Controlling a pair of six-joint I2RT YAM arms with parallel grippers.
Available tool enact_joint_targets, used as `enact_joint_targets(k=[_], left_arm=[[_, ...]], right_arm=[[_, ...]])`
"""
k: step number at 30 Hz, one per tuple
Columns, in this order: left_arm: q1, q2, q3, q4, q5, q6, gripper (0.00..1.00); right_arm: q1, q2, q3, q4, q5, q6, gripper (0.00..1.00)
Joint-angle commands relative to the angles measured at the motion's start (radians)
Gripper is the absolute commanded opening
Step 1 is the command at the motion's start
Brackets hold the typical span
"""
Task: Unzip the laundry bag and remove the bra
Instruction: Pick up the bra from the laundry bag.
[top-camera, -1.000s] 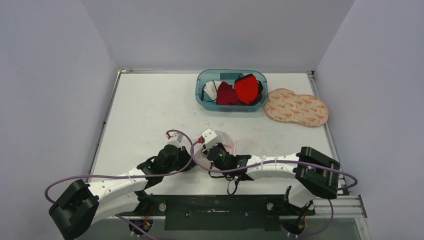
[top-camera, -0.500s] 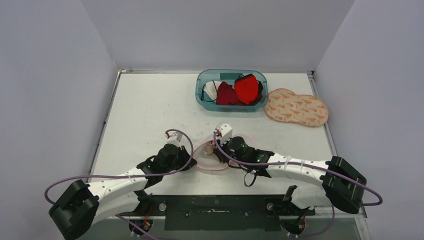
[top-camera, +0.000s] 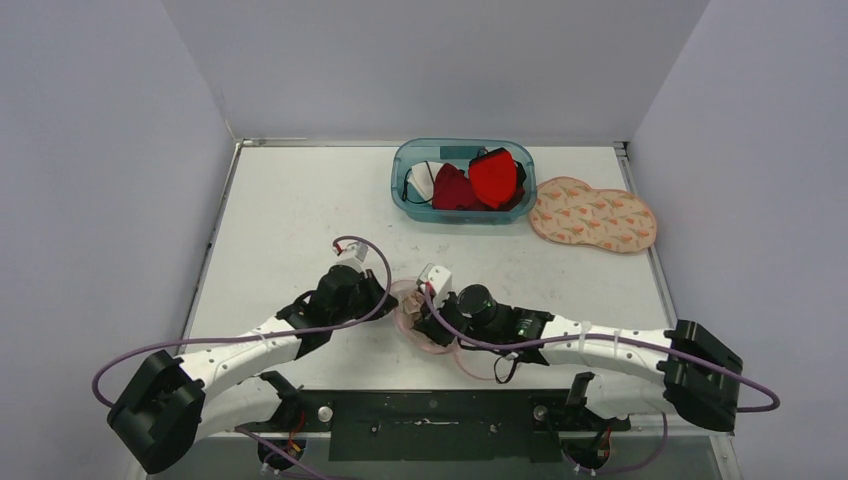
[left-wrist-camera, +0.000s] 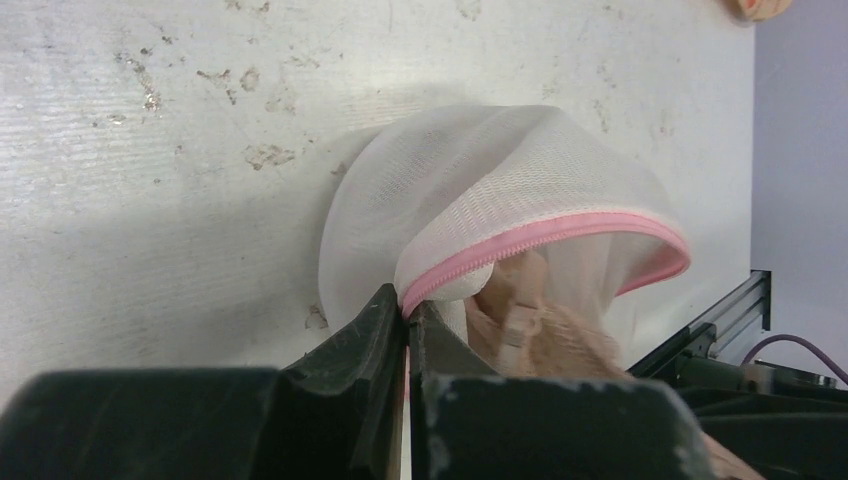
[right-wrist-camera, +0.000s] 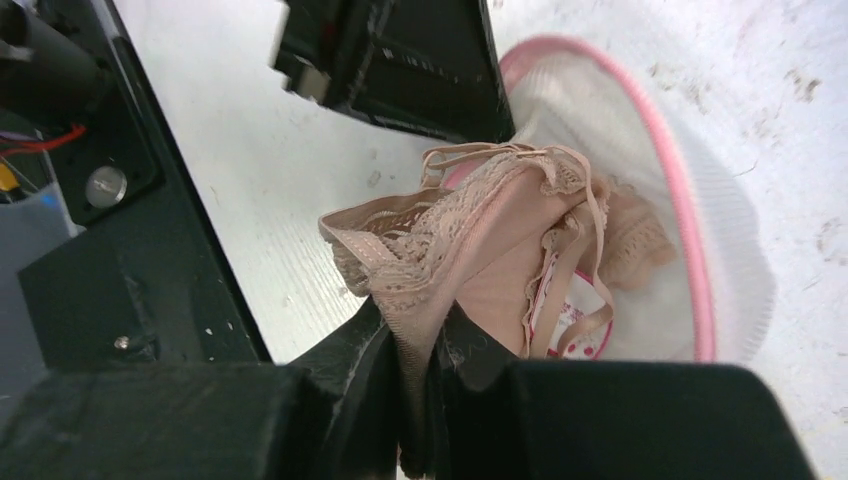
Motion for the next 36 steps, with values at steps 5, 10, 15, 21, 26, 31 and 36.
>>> enact_joint_targets(k=[5, 10, 15, 21, 26, 31, 36], left_arm=[[0.012, 0.056, -0.017, 0.070, 0.041, 0.004, 0.00], [0.012, 0.026, -0.046, 0.054, 0.029, -0.014, 0.00], [0.011, -0.020, -0.047, 0.004, 0.017, -0.037, 0.00], [0.014, -0.090, -0.023, -0.090, -0.044, -0.083, 0.00], [0.016, -0.095, 0.021, -0.151, -0.103, -0.098, 0.00], [0.023, -0.020, 0.059, -0.195, -0.146, -0.113, 0.00], [0.028, -0.003, 0.062, -0.189, -0.140, -0.139, 0.12]], right_arm=[[-0.011, -0.211, -0.076, 0.203, 0.072, 0.004, 0.05], [-0.010, -0.263, -0.108, 0.241, 0.231, -0.028, 0.05], [-0.003, -0.250, -0.147, 0.278, 0.327, -0.050, 0.05], [0.029, -0.291, -0.198, 0.336, 0.327, -0.101, 0.05], [0.104, -0.329, -0.168, 0.322, 0.389, -0.199, 0.05], [0.180, -0.359, -0.116, 0.279, 0.441, -0.276, 0.05], [0.200, -0.375, -0.097, 0.245, 0.469, -0.316, 0.05]])
